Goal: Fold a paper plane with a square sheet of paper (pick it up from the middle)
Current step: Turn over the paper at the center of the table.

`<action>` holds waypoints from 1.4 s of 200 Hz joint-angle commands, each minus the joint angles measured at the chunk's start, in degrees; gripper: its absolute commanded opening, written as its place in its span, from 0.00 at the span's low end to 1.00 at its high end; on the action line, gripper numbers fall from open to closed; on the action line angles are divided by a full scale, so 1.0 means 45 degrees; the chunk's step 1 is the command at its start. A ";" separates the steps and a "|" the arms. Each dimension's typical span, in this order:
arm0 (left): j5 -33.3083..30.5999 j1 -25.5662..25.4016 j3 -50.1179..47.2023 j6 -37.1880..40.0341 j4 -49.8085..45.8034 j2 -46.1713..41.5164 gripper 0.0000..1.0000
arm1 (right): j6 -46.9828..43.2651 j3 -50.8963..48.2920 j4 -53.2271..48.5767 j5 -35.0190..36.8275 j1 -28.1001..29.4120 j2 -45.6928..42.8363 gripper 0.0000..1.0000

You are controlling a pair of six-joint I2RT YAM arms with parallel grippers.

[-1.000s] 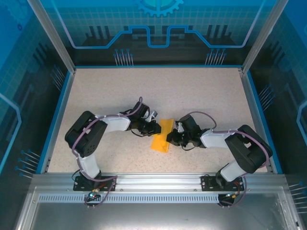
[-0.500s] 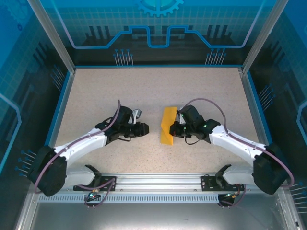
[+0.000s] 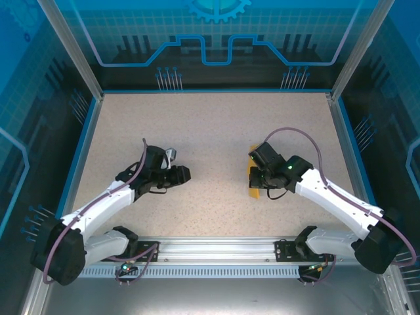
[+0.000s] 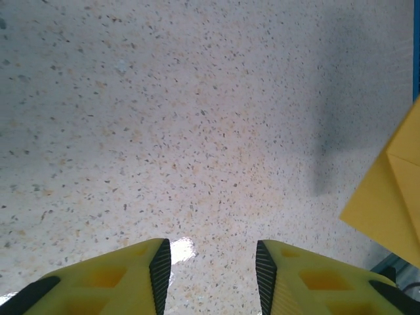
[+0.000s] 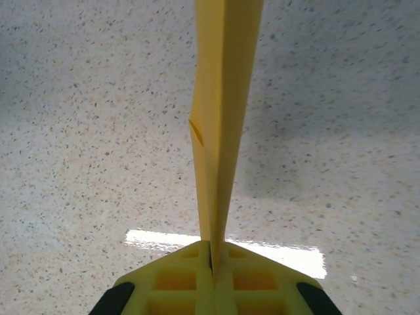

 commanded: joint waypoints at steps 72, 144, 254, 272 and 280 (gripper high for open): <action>0.1946 0.0752 -0.0429 -0.0322 0.0481 -0.0703 0.48 | 0.1494 0.4111 -0.3655 0.0302 0.0577 0.3241 0.04; 0.2513 0.0752 0.0156 0.0194 -0.0266 -0.0783 0.48 | 0.0845 0.6246 -0.4376 -0.0219 0.0751 0.4939 0.04; 0.0758 0.1122 -0.0636 0.0206 -0.0634 -0.1325 0.48 | 0.2221 0.9497 -1.0212 0.4055 0.2590 0.9441 0.04; -0.0003 0.1171 -0.0878 0.0074 -0.0959 -0.1827 0.48 | 0.2319 1.0337 -1.0586 0.3984 0.3001 1.0955 0.05; -0.0513 0.1217 -0.0973 -0.0049 -0.1187 -0.2072 0.48 | 0.2253 1.0746 -1.0468 0.3896 0.3198 1.1495 0.06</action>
